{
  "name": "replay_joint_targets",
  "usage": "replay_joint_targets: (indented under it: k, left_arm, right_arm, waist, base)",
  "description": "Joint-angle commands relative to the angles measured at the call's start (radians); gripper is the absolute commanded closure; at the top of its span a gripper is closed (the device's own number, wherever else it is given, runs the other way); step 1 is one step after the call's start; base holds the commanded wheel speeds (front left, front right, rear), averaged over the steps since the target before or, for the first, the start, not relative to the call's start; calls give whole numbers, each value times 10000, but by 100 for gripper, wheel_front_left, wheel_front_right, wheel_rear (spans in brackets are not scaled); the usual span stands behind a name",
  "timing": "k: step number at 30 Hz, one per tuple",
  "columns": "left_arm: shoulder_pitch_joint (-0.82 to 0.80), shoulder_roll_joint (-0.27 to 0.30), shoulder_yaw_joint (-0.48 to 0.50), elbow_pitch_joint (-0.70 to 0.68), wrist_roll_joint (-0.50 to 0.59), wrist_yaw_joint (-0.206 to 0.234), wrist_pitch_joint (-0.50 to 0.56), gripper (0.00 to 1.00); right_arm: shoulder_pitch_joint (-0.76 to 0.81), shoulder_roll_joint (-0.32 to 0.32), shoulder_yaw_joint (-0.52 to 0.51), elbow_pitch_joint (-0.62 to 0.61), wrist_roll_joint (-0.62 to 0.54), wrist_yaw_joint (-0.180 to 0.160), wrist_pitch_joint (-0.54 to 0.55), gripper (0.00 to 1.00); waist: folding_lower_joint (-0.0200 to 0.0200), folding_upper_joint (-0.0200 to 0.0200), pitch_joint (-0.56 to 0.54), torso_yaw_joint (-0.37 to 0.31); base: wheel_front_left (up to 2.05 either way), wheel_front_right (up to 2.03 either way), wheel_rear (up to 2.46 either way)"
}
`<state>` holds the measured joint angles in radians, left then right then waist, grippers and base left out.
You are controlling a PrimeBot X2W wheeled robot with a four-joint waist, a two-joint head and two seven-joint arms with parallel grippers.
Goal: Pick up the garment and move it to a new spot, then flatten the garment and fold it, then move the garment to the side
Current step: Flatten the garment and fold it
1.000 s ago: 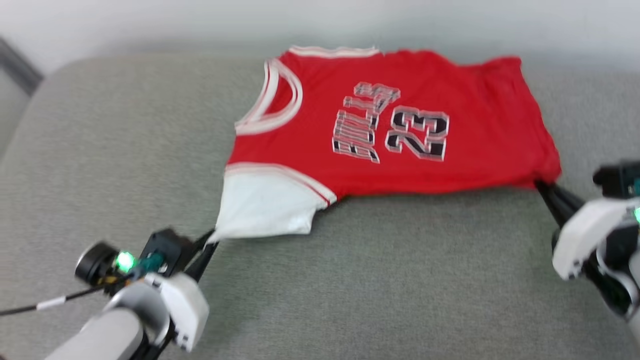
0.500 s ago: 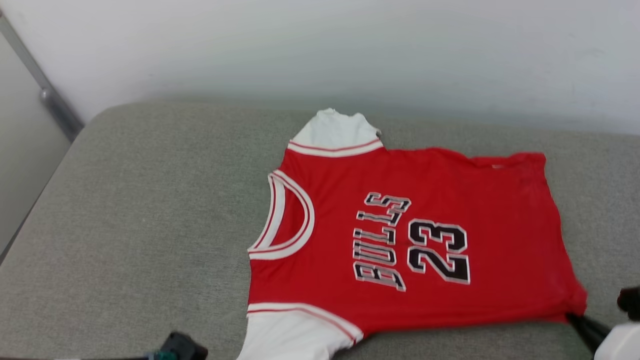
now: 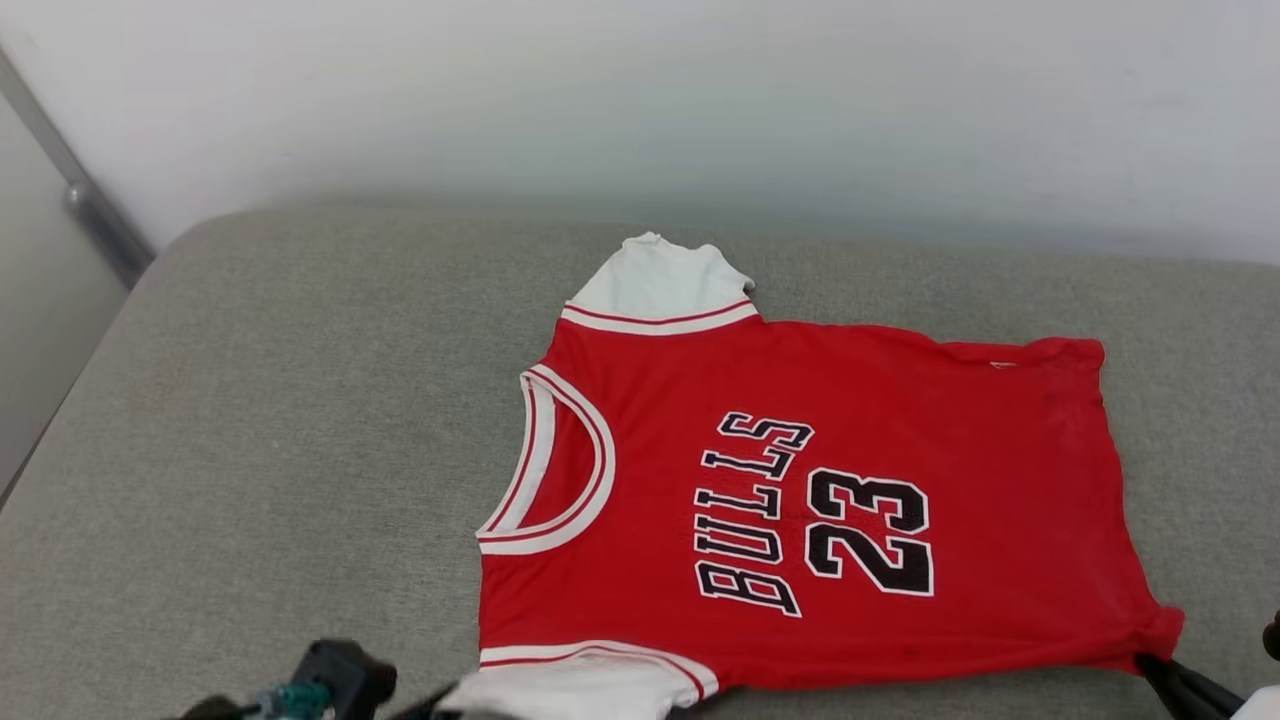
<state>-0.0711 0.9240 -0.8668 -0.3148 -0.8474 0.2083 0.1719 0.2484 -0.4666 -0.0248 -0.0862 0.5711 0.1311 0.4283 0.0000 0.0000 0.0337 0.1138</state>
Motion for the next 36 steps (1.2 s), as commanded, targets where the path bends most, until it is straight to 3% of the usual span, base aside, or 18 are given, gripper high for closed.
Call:
replay_joint_targets:
  k: [1,9,17,31,32,33,34,36]
  left_arm:
    - [-237,-135,115,13,94,31,-139,100]
    - [-1817,-554,765,265,518,-185,-437,100]
    - [-3348,-896,1082,981,768,-590,-196,100]
    - [-5090,-1796,644,3327,1341,-1502,89,100]
    - [-5159,-1895,617,3512,1383,-1521,15,56]
    - [-5229,-2018,633,3724,1421,-1465,-74,0]
    - [-5267,-2102,614,3898,1440,-1473,-136,0]
    - [-5290,-2274,545,4225,1495,-1508,-279,0]
  right_arm:
    - [-2,21,-81,-159,-138,-8,94,100]
    - [-814,404,-330,-469,-296,-8,417,100]
    - [-2021,373,-132,-148,-669,-8,811,100]
    - [-3519,197,484,754,-1355,-8,1183,100]
    - [-3583,224,499,850,-1369,-9,1228,100]
    - [-3637,247,565,934,-1394,-9,1256,64]
    - [-3674,290,592,1045,-1406,-8,1271,0]
    - [-3788,347,664,1166,-1489,-8,1109,0]
  waist:
    - [0,0,139,-55]
    - [0,0,1035,-302]
    - [0,0,2101,-537]
    - [0,0,3067,-668]
    - [0,0,3090,-663]
    - [0,0,3100,-653]
    - [0,0,3092,-642]
    - [0,0,3018,-621]
  base:
    - [0,0,0]
    - [0,0,0]
    - [0,0,0]
    - [0,0,0]
    - [0,0,0]
    - [0,0,0]
    - [0,0,0]
    - [0,0,0]
